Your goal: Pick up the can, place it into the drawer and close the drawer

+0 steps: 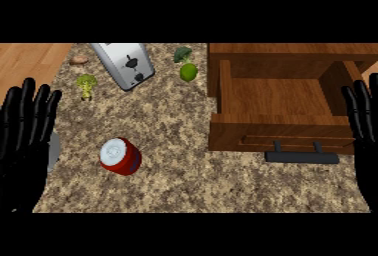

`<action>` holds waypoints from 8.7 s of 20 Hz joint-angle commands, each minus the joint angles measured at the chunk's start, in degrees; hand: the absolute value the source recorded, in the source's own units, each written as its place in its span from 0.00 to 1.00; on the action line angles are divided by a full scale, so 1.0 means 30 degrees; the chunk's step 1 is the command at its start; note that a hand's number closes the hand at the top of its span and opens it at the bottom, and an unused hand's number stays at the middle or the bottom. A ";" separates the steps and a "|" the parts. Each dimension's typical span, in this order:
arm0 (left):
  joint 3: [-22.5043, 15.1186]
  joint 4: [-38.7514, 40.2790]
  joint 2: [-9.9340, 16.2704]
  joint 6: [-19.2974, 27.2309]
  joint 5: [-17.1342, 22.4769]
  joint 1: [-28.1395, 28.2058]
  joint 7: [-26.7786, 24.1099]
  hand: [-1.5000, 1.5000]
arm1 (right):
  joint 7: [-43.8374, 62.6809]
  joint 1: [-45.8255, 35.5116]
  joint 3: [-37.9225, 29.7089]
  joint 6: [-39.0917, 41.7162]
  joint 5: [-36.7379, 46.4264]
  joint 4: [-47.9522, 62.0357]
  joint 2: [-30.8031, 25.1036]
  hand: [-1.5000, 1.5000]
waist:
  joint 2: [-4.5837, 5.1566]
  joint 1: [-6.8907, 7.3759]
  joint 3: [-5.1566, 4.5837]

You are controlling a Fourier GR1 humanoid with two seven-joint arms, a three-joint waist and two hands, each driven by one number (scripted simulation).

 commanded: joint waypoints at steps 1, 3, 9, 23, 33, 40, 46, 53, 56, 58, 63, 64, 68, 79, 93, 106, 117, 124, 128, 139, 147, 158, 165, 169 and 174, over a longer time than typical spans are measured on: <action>-0.0149 -0.0527 0.0740 -0.1783 0.1492 0.0229 -0.0100 0.00 | 0.0048 -0.0051 -0.0084 0.0314 -0.0486 -0.0335 -0.0041 0.00 | 0.0242 -0.0554 -0.0449; -0.1567 -0.0365 0.1549 -0.4769 0.3869 -0.0278 -0.0412 0.00 | -0.0121 0.0206 0.0301 0.0032 -0.0113 -0.0405 0.0291 0.00 | 0.0223 -0.0797 -0.0473; -0.3485 0.0995 0.5128 -0.9725 0.6267 0.1838 0.2162 0.00 | 0.3585 0.1920 0.0149 -0.0762 0.0181 0.1184 0.0497 0.00 | 0.0346 -0.0775 -0.0477; 0.2436 0.2514 0.8237 -1.3830 1.3280 0.2373 0.3883 0.00 | 0.3181 0.3475 -0.1901 0.0458 -0.1092 0.0777 0.0035 0.00 | 0.0262 -0.0605 -0.0441; 0.1196 0.2990 0.5690 -1.2901 1.0765 0.0902 0.5334 0.00 | 0.1408 0.4921 0.0127 0.0163 0.1169 0.0875 0.1929 0.00 | 0.0272 -0.0664 -0.0445; 0.2346 0.6111 0.4723 -1.5309 0.8799 0.0190 0.3647 0.00 | 0.1111 0.5461 -0.3135 0.2472 -0.1839 0.0699 0.0279 0.00 | 0.0266 -0.0656 -0.0447; 0.2625 0.8501 0.3907 -1.5562 0.7017 -0.1153 0.2721 0.00 | 0.0908 0.6698 -0.1686 0.2054 -0.0547 -0.0432 0.1718 0.00 | 0.0268 -0.0720 -0.0449; 0.3186 1.1546 0.3128 -1.6536 0.2593 -0.1015 -0.1471 0.00 | 0.0723 0.6301 -0.3014 0.2940 -0.1139 0.0499 0.1129 0.00 | 0.0275 -0.0718 -0.0454; 0.3511 1.1688 0.3141 -1.6391 0.2180 -0.0695 -0.2242 0.00 | 0.0806 0.4967 -0.4145 0.3047 -0.1878 0.1509 0.0650 0.00 | 0.0270 -0.0646 -0.0449; 0.3380 1.3287 0.3213 -1.6286 0.0936 -0.1806 -0.3344 0.00 | 0.0620 0.4830 -0.3026 0.2687 -0.0876 0.1806 0.1409 0.00 | 0.0276 -0.0659 -0.0449; 0.3381 1.5782 0.3199 -1.5369 -0.0602 -0.3342 -0.4552 0.00 | 0.0246 0.5533 -0.3705 0.3698 -0.1360 0.1515 0.0996 0.00 | 0.0277 -0.0718 -0.0449; 0.3519 1.5726 0.3465 -1.5945 -0.0365 -0.2769 -0.4964 0.00 | 0.1618 0.5478 -0.3347 0.3090 -0.1211 0.0239 0.1407 0.00 | 0.0270 -0.0689 -0.0450; 0.3108 1.8127 0.4175 -1.5440 -0.2718 -0.2587 -0.8938 0.00 | 0.1833 0.5066 -0.3447 0.3232 -0.1064 0.0524 0.1150 0.00 | 0.0281 -0.0689 -0.0455; 0.1849 2.3660 0.5546 -1.4053 -0.4591 -0.4064 -1.3355 0.00 | 0.1064 0.4054 -0.2667 0.2211 0.0640 0.1571 0.2065 0.00 | 0.0312 -0.0711 -0.0464; 0.1119 2.7826 0.5066 -1.2544 -0.4596 -0.6887 -1.3923 0.00 | 0.0284 0.5521 -0.3485 0.3358 -0.0429 0.1087 0.1892 0.00 | 0.0307 -0.0777 -0.0457; 0.0209 3.0224 0.4227 -1.1408 -0.5036 -0.7882 -1.5088 0.00 | 0.2301 0.5617 -0.3759 0.3647 -0.1344 -0.0887 0.1590 0.00 | 0.0286 -0.0788 -0.0456; -0.0604 3.0223 0.3152 -1.1302 -0.5085 -0.8323 -1.4521 0.00 | 0.2564 0.5621 -0.3607 0.3387 -0.1172 -0.1086 0.2143 0.00 | 0.0284 -0.0787 -0.0455; -0.0959 2.7905 0.2581 -1.1680 -0.4379 -0.7564 -1.3354 1.00 | 0.3294 0.6083 -0.3663 0.3531 -0.1626 -0.2349 0.2148 0.00 | 0.0211 -0.0615 -0.0440; -0.0991 2.9102 0.2525 -1.2647 -0.4104 -0.8408 -1.3948 1.00 | 0.2375 0.5306 -0.4227 0.3637 -0.1802 -0.0763 0.1836 0.00 | 0.0289 -0.0709 -0.0451; -0.0127 2.4179 0.1620 -1.2520 -0.0837 -0.6607 -0.9744 1.00 | 0.2169 0.5343 -0.4243 0.3378 -0.1517 -0.0564 0.1904 0.00 | 0.0235 -0.0517 -0.0437; 0.4971 2.3311 -0.0326 -0.0992 0.0984 -0.6895 -0.8098 1.00 | 0.1699 0.6441 -0.4702 0.3573 -0.1983 -0.1069 0.2085 0.00 | 0.0175 -0.0428 -0.0412; 0.1400 1.4662 -0.1633 0.1340 -0.0491 -0.7071 -0.1613 1.00 | 0.2427 0.5865 -0.5530 0.3799 -0.3197 -0.1623 0.1315 0.00 | 0.0240 -0.0638 -0.0440; -0.1042 1.3062 -0.1904 0.4166 -0.0388 -1.0634 0.3849 1.00 | 0.2376 0.6425 -0.5189 0.4153 -0.2897 -0.1755 0.1481 0.00 | 0.0244 -0.0774 -0.0437; -0.1352 1.4240 -0.1911 0.4867 -0.0892 -1.3382 0.5033 1.00 | 0.2375 0.5276 -0.4893 0.3088 -0.1980 -0.1232 0.1768 0.00 | 0.0270 -0.0736 -0.0438; -0.2807 1.5422 -0.1913 0.6855 -0.0373 -1.5373 0.4750 1.00 | 0.2268 0.7161 -0.4209 0.3610 -0.1978 -0.2792 0.2352 0.00 | 0.0272 -0.0875 -0.0444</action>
